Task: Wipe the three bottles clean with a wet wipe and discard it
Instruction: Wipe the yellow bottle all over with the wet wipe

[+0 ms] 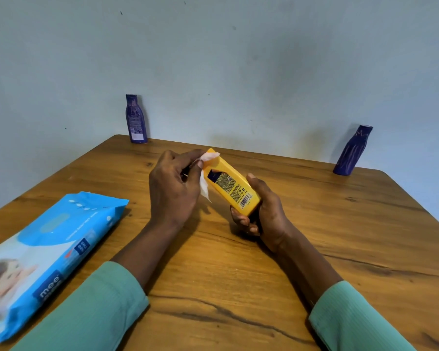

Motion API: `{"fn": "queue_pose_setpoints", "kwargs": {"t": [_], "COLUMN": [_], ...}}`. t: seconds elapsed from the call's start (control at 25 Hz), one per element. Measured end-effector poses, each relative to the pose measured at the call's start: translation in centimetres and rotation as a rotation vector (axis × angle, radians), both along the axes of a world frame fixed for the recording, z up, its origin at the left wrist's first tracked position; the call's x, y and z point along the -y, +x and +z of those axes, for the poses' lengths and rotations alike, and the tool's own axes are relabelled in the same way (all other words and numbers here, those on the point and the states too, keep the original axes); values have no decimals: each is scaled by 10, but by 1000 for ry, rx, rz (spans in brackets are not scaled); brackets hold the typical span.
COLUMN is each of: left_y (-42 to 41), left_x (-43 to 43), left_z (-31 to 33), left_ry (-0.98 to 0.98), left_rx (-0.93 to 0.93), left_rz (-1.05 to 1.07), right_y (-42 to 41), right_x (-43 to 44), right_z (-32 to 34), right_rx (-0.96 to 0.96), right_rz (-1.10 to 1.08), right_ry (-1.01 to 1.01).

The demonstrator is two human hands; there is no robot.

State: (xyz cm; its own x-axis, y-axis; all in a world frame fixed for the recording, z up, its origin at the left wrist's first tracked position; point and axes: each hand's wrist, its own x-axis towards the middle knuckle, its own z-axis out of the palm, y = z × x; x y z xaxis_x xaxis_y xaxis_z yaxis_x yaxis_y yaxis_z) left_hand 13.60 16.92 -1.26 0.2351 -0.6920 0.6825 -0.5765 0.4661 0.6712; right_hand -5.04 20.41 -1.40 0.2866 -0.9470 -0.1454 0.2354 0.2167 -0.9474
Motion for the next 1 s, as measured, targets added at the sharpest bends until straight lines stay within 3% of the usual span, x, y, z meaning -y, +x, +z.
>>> {"fn": "queue_pose_setpoints", "kwargs": {"t": [0.32,0.56,0.68,0.88,1.0], "left_y": [-38,3,3,-38,-23], "left_x": [-33,-3,-5,-33,-15], "left_z": [-9,3,-3,-13,-6], "left_ry": [-107,-11,82,-5,28], "left_rx": [318,-24,-124,84,-29], "left_rz": [-381,-45,-149,-380,-305], "right_y": [-3,-6,-3,-8,-14], "right_x": [4,6,4,8,7], "right_z": [-2,-3,-3,-4,-2], "right_rx": [122,42,40,193,199], "right_rz": [-94,14,-23,-84,-4], "right_ry": [28,8,-7,7,24]}}
